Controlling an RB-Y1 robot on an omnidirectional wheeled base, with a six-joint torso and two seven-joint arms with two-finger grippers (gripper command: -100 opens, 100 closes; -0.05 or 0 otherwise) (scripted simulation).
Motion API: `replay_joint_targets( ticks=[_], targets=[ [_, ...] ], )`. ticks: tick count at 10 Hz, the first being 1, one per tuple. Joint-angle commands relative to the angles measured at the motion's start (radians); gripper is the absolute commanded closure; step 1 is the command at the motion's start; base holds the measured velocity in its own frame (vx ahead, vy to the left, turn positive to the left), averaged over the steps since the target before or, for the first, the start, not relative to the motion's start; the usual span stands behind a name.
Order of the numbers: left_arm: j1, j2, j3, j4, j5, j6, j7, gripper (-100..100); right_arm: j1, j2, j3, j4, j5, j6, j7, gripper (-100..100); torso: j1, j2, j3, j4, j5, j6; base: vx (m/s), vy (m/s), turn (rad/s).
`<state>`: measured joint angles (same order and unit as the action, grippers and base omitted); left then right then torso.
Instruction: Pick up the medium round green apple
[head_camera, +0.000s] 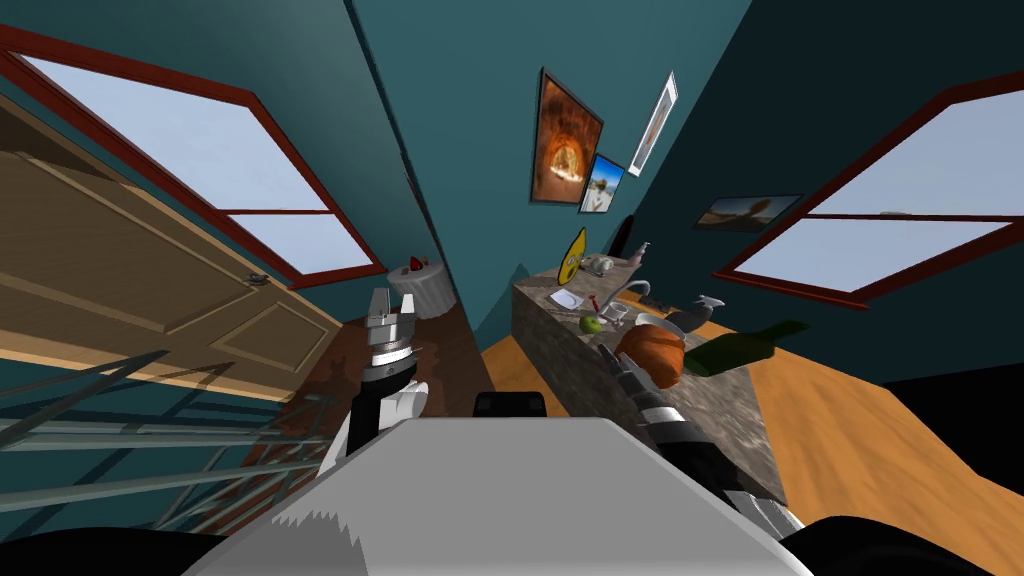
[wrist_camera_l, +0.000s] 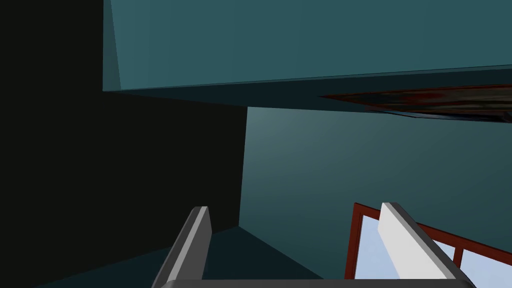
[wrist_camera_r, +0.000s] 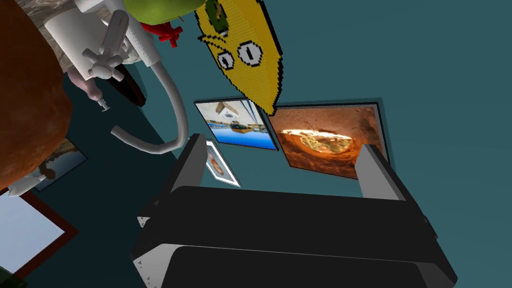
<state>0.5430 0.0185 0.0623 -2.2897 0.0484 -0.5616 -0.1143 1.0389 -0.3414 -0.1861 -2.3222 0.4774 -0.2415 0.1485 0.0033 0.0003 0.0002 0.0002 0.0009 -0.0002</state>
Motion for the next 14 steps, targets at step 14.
replay_joint_targets(
  ticks=[14],
  targets=[
    [0.000, 0.000, 0.000, 0.000, 0.000, 0.000, 0.000, 0, 0.381, -0.176, -0.115, 0.005, 0.312, 0.138, 0.123, -100, -0.003, -0.006, -0.004, -0.001, -0.001, 0.000, 0.056, 0.032, 0.070]
  ],
)
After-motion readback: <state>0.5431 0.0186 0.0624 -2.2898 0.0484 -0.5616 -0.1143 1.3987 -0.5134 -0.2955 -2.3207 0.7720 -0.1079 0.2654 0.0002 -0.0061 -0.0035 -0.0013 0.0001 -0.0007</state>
